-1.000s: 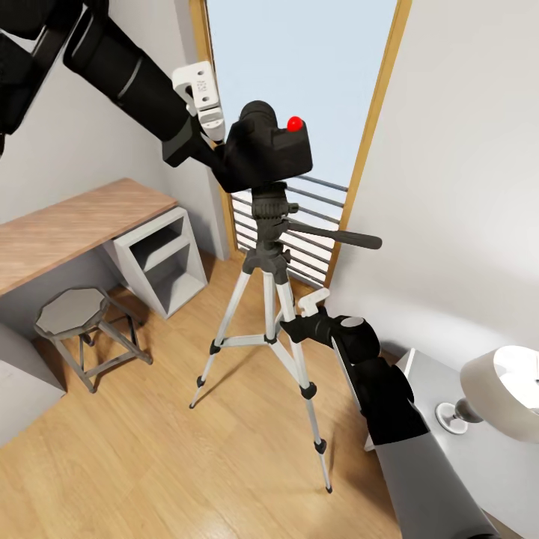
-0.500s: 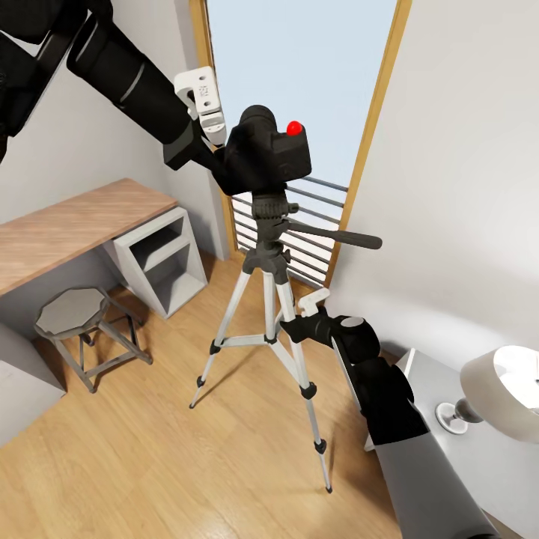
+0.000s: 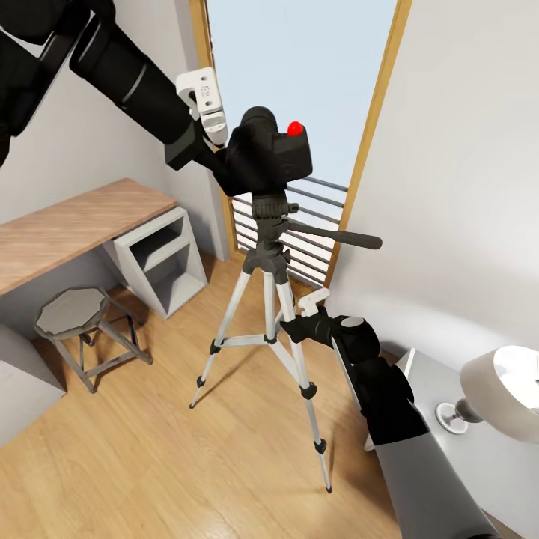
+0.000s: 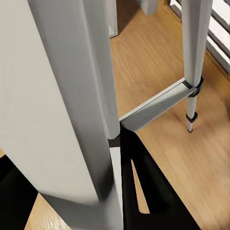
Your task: Attach the digital camera to the camera tripod in the bedroom.
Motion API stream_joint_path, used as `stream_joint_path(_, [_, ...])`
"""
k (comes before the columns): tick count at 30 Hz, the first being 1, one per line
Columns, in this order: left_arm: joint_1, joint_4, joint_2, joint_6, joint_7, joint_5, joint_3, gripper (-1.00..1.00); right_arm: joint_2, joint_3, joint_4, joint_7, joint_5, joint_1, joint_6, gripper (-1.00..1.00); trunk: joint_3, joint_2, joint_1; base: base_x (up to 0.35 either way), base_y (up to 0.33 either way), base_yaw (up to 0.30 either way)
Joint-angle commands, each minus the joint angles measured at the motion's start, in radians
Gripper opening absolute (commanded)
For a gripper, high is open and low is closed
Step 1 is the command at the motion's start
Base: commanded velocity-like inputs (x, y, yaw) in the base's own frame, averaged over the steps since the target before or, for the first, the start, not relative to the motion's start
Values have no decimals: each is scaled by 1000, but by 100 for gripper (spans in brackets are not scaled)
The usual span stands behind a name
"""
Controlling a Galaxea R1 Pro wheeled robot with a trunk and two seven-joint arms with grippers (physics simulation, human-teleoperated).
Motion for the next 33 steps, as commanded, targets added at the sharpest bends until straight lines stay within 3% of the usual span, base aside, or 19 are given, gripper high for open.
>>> stream_joint_path(1, [-2,3,0,9,-11,-10,-1,-100,1,-1,0,7,38,-1,-4,-100,-2,-2,1,0,0,0])
stream_joint_path(15, [-2,70,-3,10,-11,37,-1,-100,0,-1,-1,7,38,-1,-8,-100,-2,-2,1,0,0,0])
stream_joint_path(33, [-2,74,-3,10,-11,47,0,-100,1,-1,1,8,37,-1,-29,-100,-2,-2,1,0,0,0])
